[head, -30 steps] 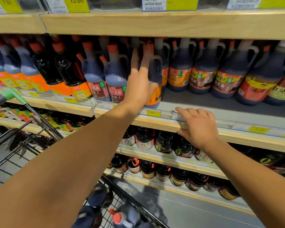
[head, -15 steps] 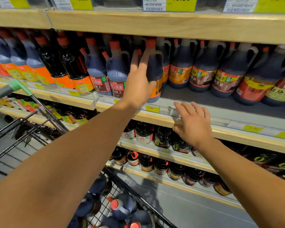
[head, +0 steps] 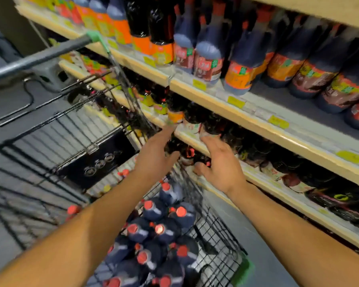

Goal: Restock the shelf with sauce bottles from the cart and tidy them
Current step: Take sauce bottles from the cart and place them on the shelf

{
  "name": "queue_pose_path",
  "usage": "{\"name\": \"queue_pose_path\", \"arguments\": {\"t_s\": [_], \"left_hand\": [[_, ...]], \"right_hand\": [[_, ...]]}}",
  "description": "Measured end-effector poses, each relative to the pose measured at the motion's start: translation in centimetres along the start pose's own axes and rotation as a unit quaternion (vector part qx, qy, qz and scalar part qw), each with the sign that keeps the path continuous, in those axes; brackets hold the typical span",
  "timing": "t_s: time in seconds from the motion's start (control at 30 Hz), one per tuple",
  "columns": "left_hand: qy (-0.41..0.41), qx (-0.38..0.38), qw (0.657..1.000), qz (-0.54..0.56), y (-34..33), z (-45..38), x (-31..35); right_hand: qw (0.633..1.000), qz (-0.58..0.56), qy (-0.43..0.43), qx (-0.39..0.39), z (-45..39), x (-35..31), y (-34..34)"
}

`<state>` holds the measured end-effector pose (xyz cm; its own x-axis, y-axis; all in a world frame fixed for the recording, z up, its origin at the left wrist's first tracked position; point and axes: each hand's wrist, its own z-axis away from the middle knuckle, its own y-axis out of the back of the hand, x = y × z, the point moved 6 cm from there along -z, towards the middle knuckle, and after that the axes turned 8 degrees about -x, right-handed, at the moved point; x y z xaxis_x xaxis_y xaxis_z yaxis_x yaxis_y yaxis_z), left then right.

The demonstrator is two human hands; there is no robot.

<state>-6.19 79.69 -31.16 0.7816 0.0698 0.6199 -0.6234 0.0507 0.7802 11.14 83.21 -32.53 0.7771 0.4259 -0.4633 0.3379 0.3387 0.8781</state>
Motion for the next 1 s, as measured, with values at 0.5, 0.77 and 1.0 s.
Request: {"name": "queue_pose_path", "arguments": {"t_s": [0.5,0.77,1.0], "left_hand": [[0.188,-0.026,0.981,-0.024,0.8,12.1,-19.2],[0.252,-0.014,0.968,-0.001,0.7,14.7,-25.3],[0.312,-0.004,0.949,0.038,-1.8,18.4,-26.0]], "right_hand": [[0.987,-0.025,0.050,-0.153,-5.0,-8.3,-14.9],[0.976,-0.067,0.075,-0.194,-7.3,-12.7,-22.6],[0.927,-0.026,0.157,-0.340,-4.3,-16.3,-30.0]]}}
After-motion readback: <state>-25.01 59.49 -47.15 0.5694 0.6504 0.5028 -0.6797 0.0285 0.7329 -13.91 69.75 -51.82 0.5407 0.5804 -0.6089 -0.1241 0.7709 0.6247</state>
